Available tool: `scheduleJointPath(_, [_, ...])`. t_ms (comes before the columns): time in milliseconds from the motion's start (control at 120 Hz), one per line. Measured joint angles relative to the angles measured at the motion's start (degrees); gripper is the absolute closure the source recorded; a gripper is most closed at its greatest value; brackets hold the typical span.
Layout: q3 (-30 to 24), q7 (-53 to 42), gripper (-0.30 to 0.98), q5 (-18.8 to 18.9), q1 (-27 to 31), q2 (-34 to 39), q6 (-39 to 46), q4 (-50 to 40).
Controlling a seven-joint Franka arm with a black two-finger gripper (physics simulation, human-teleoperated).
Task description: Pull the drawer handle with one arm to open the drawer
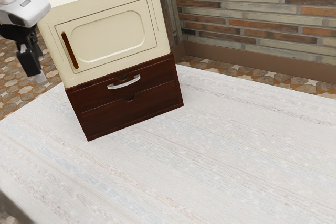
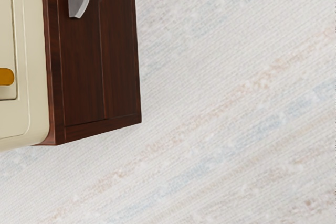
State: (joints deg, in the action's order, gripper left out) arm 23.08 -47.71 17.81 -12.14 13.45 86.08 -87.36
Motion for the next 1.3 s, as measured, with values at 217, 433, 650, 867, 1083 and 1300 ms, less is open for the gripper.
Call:
scheduleJointPath(217, [0.03, 0.15, 0.0, -0.68, -0.28, -0.71, 0.04, 0.16])
scheduleJointPath(433, [-0.36, 0.95, 0.0, 2.54, -1.94, -5.99, 0.75, 0.78])
scheduleJointPath(650, [-0.32, 2.03, 0.0, 5.28, -2.11, -7.56, 5.95, -3.68])
scheduleJointPath(867, [-0.28, 3.28, 0.0, 5.58, -2.8, -8.23, 11.56, -6.8])
scheduleJointPath(1083, [0.01, 4.59, 0.0, 5.24, -2.64, -9.79, 16.87, -8.55])
scheduleJointPath(1300, [0.04, 5.38, 0.0, 5.18, -2.0, -12.87, 21.84, -9.12])
